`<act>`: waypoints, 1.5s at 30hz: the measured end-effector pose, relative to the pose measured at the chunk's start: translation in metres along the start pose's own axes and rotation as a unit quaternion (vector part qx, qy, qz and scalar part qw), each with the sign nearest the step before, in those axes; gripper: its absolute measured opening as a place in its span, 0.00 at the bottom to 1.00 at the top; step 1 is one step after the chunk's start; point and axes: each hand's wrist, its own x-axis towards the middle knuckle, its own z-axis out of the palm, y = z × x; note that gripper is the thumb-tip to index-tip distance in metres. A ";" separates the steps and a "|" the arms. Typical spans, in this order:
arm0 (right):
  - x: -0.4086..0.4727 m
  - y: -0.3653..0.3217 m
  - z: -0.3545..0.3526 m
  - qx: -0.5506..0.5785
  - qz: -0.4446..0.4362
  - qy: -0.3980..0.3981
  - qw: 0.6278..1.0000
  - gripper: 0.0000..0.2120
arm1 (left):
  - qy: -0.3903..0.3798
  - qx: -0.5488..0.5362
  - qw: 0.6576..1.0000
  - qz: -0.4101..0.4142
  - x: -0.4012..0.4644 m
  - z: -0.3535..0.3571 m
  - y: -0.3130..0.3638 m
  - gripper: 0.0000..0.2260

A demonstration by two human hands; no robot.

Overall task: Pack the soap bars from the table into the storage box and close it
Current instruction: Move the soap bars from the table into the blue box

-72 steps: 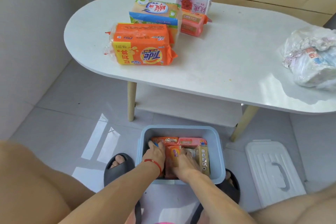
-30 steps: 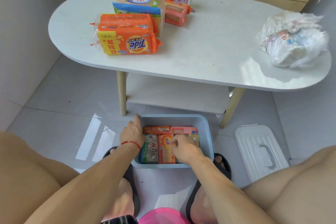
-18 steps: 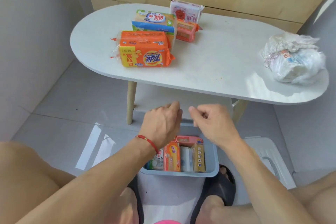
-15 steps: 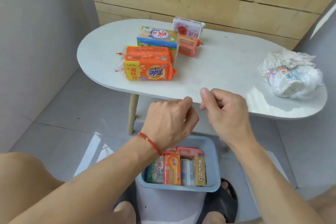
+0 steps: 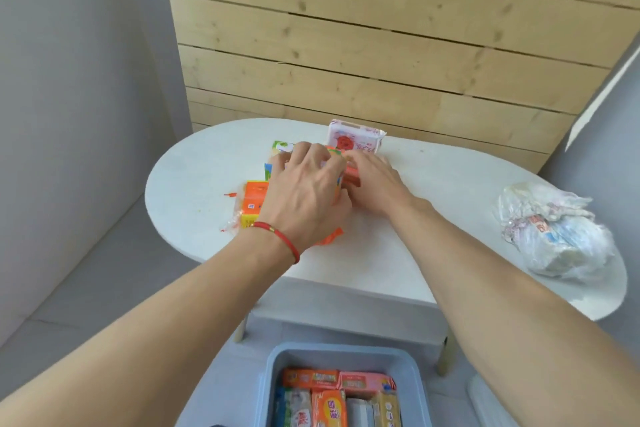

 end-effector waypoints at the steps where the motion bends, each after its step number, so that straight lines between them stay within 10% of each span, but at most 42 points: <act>1: 0.002 -0.001 0.003 -0.020 0.009 0.006 1.000 0.23 | -0.008 -0.002 1.000 -0.002 0.003 0.000 0.002 0.13; 7: -0.022 0.012 -0.024 0.019 0.100 -0.030 0.994 0.33 | -0.039 -0.048 0.998 -0.010 0.025 -0.006 0.035 0.25; 10: -0.053 0.028 -0.042 0.110 0.120 -0.061 0.985 0.15 | -0.050 -0.056 0.997 0.005 0.023 -0.008 0.049 0.24; 18: -0.163 0.052 -0.071 0.436 0.062 -0.096 0.893 0.18 | 0.040 -0.258 0.965 0.002 -0.038 -0.029 0.102 0.12; 24: -0.253 0.075 -0.049 0.548 0.038 -0.233 0.803 0.16 | -0.037 -0.330 0.943 0.030 -0.097 -0.038 0.112 0.15; 27: -0.282 0.088 -0.020 0.515 0.101 -0.310 0.793 0.17 | -0.131 -0.332 0.933 0.041 -0.124 -0.014 0.093 0.12; 34: -0.290 0.081 0.110 0.134 0.220 -0.345 0.903 0.31 | -0.476 0.000 0.879 -0.014 -0.217 0.095 0.029 0.16; 45: -0.278 0.062 0.252 0.066 0.316 -0.265 0.908 0.55 | -0.509 0.036 0.860 -0.010 -0.258 0.131 -0.009 0.20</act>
